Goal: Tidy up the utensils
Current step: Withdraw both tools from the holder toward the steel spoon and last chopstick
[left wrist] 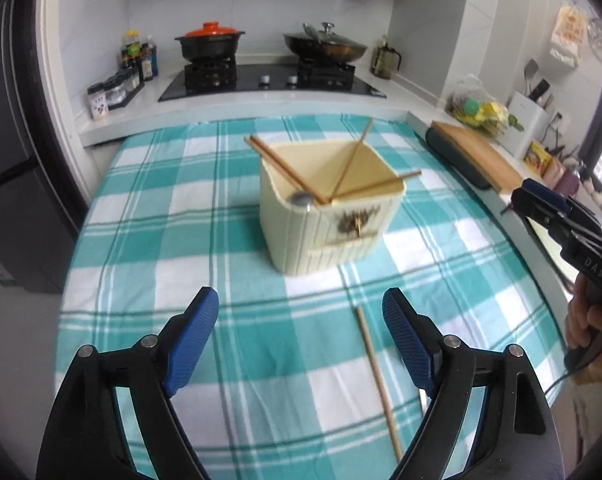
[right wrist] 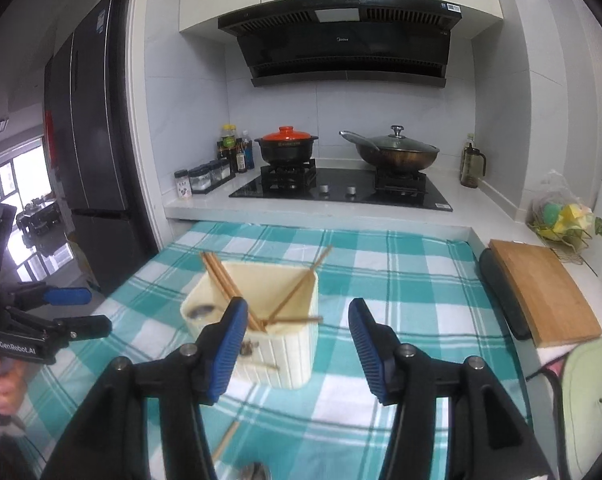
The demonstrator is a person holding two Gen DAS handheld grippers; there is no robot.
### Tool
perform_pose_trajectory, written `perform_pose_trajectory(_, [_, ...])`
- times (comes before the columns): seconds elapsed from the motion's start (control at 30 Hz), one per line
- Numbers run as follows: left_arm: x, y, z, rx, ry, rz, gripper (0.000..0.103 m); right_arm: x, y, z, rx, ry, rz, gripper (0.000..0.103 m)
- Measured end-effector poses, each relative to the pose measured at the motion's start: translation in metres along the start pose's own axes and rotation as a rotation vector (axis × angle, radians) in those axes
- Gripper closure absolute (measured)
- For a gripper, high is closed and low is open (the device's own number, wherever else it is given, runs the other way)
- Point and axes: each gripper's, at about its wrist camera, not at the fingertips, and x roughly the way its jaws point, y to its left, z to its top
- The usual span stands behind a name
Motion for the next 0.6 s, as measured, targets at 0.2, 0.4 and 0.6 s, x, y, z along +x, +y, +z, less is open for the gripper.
perform_pose_trajectory(0.2, [-0.009,-0.011,-0.085,-0.001,0.068,0.005,0.016,-0.041,-0.003,-0.092,0.022,0.124,-0.057,0.048])
perform_pose_trajectory(0.4, [0.004,-0.023,-0.147,-0.038,0.039,0.043,0.014,-0.067,-0.005,-0.178,0.105,0.177,-0.127,0.048])
perform_pose_trajectory(0.6, [0.019,-0.02,-0.179,-0.105,-0.005,0.062,0.014,-0.061,-0.002,-0.224,0.136,0.222,-0.203,0.048])
